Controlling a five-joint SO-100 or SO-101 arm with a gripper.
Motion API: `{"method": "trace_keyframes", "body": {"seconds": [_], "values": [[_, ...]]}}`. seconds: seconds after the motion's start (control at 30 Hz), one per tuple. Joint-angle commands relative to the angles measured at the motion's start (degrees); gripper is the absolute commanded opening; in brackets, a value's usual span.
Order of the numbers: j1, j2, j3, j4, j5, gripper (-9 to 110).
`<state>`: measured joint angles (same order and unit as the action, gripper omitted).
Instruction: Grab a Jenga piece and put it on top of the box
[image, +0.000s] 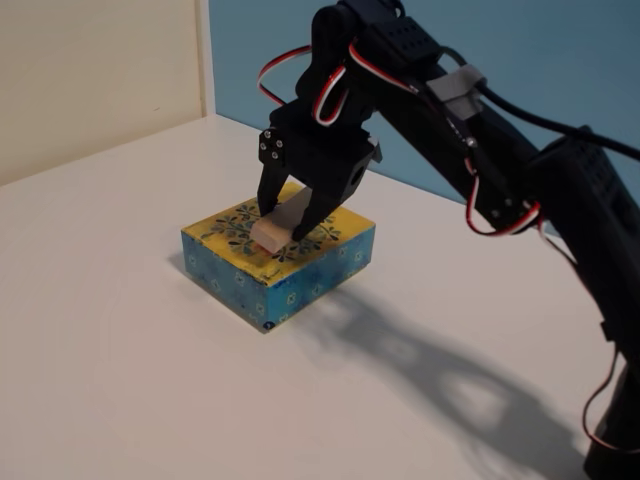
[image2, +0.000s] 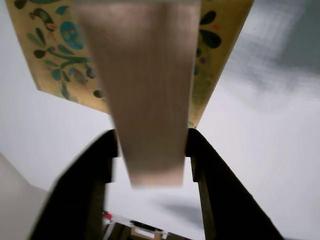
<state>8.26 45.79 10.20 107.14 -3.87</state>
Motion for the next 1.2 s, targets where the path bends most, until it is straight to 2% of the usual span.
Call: {"method": "trace_keyframes", "body": {"seconds": [0.0, 0.6, 1.17], "values": [[0.70, 0.53, -2.20, 0.18, -0.44, 21], [1.14, 3.69, -0.97, 1.05, -1.58, 21], [1.67, 28.30, 23.99, 1.23, -3.16, 21]]}}
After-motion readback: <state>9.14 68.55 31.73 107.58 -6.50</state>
